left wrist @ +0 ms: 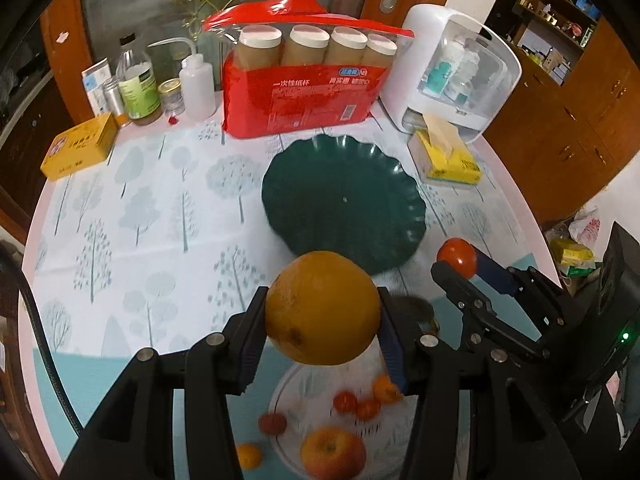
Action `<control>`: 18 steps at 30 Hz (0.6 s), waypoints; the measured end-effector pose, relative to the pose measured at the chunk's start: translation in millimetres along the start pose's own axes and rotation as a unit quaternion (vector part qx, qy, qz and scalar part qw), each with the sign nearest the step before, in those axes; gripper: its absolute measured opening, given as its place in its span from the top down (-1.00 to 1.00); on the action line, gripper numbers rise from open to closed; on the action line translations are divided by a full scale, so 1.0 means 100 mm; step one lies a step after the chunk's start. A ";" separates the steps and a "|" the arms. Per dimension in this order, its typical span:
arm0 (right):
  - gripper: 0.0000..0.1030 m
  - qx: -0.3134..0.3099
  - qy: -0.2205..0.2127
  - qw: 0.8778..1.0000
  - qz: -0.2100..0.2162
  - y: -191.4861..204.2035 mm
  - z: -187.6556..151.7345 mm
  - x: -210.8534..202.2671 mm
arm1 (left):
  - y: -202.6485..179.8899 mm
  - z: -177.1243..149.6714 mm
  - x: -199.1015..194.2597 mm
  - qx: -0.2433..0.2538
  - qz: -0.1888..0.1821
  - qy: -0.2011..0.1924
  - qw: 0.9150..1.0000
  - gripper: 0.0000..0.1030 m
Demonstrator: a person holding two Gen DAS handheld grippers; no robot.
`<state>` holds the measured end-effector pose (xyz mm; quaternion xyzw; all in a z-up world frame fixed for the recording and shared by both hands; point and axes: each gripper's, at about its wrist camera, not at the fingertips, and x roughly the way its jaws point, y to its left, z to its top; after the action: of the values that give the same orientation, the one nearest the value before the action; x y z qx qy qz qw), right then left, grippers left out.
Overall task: Organize fruits
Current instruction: 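Lift the yellow orange with the left tool while the right tool lifts the tomato toward the green plate, then lower both fruits onto the green plate and open both tools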
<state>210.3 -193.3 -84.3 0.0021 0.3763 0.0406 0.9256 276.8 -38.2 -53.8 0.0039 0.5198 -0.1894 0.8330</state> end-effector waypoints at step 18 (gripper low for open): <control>0.35 0.047 0.087 0.994 0.043 -0.61 -0.19 1.06 | -0.07 0.29 1.36 -0.045 -0.002 0.039 0.998 0.04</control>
<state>276.9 -246.9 -174.1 0.0583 0.4569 0.0621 0.8855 352.0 -92.8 -157.5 -0.0271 0.5599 -0.1678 0.8110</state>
